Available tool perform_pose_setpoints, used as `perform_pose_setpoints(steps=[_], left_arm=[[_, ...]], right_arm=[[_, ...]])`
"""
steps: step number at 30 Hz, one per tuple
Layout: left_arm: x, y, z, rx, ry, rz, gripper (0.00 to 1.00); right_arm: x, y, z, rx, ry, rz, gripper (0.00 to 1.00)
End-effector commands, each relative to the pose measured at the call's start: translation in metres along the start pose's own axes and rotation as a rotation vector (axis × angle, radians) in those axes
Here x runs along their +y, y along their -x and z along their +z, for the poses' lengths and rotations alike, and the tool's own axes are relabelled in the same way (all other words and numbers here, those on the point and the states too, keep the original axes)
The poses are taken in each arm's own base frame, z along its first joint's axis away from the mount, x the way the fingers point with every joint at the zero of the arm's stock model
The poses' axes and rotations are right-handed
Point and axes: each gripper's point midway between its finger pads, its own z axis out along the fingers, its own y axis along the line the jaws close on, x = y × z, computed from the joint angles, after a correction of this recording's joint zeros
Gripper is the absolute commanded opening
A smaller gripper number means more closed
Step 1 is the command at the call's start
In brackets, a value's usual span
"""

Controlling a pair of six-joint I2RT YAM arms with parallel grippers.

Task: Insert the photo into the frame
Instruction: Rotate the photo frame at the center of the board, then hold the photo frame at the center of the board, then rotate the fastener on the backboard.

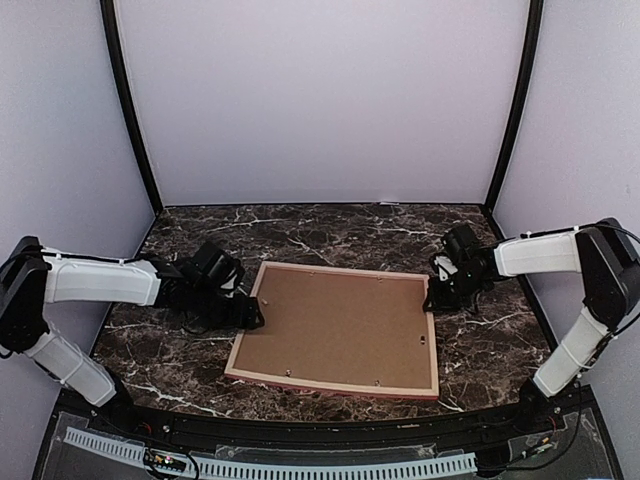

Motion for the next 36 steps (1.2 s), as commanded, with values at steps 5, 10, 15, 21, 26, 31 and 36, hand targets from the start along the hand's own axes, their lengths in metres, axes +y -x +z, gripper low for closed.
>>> perform_pose_setpoints(steps=[5, 10, 15, 21, 26, 31, 36], left_arm=[[0.002, 0.053, -0.004, -0.044, 0.138, 0.163, 0.86], [0.010, 0.073, 0.011, -0.029, 0.139, 0.145, 0.86], [0.016, 0.078, 0.020, -0.006, 0.164, 0.135, 0.86], [0.013, 0.068, 0.035, 0.043, 0.127, 0.120, 0.82], [0.013, 0.059, 0.039, 0.068, 0.112, 0.114, 0.79], [0.019, 0.047, 0.040, 0.099, 0.127, 0.117, 0.75], [0.023, 0.032, 0.041, 0.133, 0.138, 0.133, 0.70]], right_arm=[[-0.003, 0.018, 0.007, -0.020, -0.021, -0.101, 0.16], [-0.002, 0.017, 0.007, -0.018, -0.015, -0.099, 0.16], [-0.002, 0.017, 0.005, -0.024, -0.017, -0.093, 0.17], [-0.001, 0.016, 0.007, -0.019, -0.009, -0.092, 0.17], [-0.001, 0.017, 0.006, -0.022, -0.011, -0.092, 0.17], [-0.002, 0.017, 0.005, -0.023, -0.013, -0.094, 0.17], [-0.002, 0.017, 0.006, -0.019, -0.011, -0.093, 0.17]])
